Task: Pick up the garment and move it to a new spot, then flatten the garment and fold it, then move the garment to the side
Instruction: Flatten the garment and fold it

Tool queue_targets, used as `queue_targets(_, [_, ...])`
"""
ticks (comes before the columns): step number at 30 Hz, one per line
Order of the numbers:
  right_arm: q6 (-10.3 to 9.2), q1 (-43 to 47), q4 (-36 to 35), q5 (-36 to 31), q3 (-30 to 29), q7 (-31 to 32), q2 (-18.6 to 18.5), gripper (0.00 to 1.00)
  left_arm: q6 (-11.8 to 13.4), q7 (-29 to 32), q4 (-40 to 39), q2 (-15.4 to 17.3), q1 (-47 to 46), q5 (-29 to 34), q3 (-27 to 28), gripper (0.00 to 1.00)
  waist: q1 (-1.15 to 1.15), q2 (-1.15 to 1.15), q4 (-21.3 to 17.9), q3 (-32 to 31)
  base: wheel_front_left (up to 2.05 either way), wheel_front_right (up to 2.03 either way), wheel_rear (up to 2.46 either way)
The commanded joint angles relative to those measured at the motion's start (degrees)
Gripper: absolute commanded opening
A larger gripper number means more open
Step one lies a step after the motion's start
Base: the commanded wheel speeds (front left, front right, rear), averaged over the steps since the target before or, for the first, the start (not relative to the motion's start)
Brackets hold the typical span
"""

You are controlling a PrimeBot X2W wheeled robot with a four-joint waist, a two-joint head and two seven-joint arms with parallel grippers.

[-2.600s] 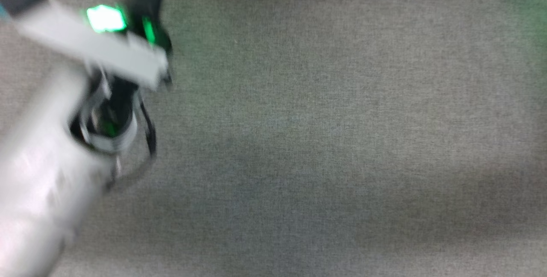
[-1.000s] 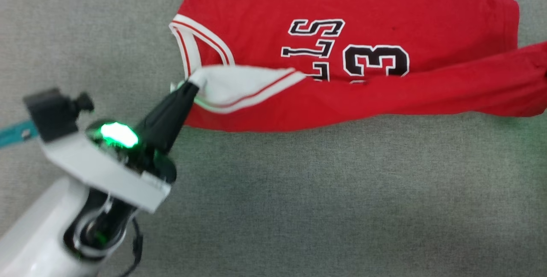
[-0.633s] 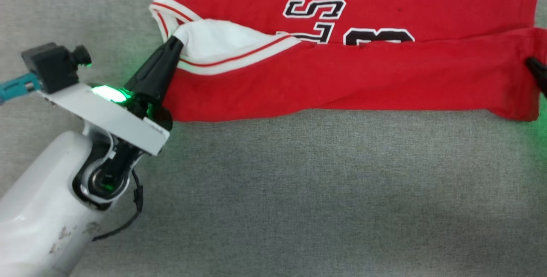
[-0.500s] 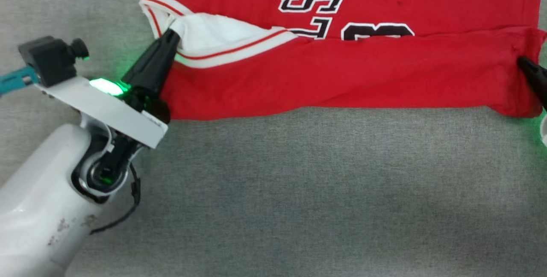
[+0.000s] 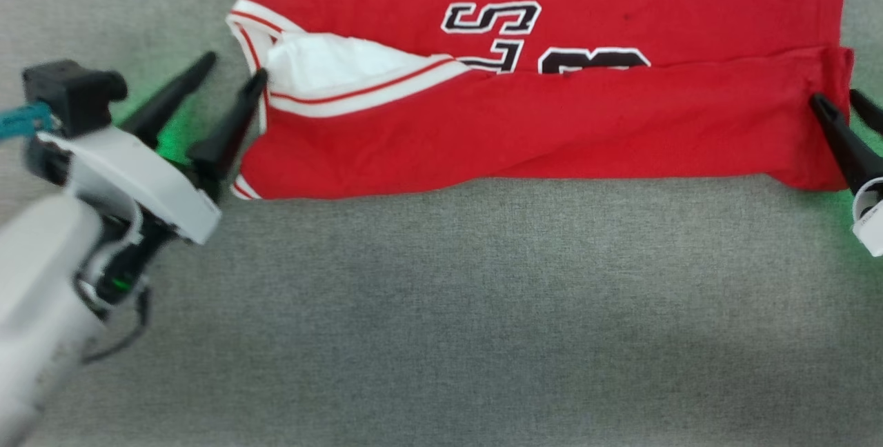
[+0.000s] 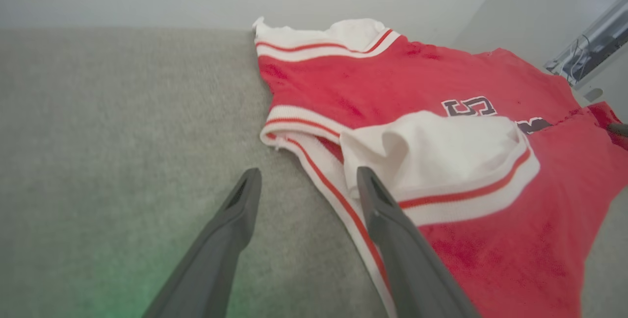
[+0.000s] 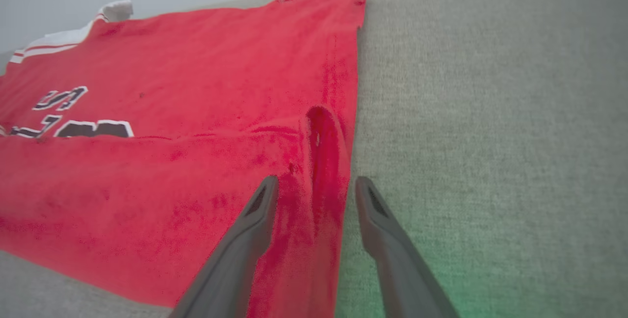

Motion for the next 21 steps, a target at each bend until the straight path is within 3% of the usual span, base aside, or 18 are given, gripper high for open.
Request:
queue_targets(1, [-0.09, 0.69, 0.12, -0.41, 0.02, -0.70, -0.43, 1.00, 0.44, 0.57, 0.14, 0.71, -1.88, 1.36, -0.37, 1.00, 0.00, 0.00, 0.80, -2.05, 0.00, 0.00, 0.00])
queue_targets(6, [-0.09, 1.48, -0.20, -0.84, -0.58, -2.11, -0.86, 1.00, 2.92, 10.00, -2.83, 4.06, -5.80, 4.57, -3.10, 1.00, 0.00, 0.00, 1.74, -4.67, 0.00, 0.00, 0.00])
queue_targets(11, [-0.09, 2.31, -0.75, -0.92, -0.94, -1.99, -0.47, 1.00, 5.69, 27.59, -9.65, 6.48, -7.19, -2.89, -4.90, 1.00, 0.00, 0.00, 1.91, -6.16, 0.00, 0.00, 0.00])
queue_targets(15, [-0.09, 2.49, -1.35, -0.94, -0.37, -2.05, 0.43, 1.00, 7.25, 40.25, -15.74, 10.45, -7.49, -7.15, -7.27, 1.00, 0.00, 0.00, 1.02, -5.96, 0.00, 0.00, 0.00])
queue_targets(21, [-0.09, 2.22, -1.70, -0.17, 0.63, -2.61, 1.47, 1.00, 9.78, 45.46, -17.89, 11.30, -6.83, -11.79, -7.05, 1.00, 0.00, 0.00, -1.44, -4.00, 0.00, 0.00, 0.00])
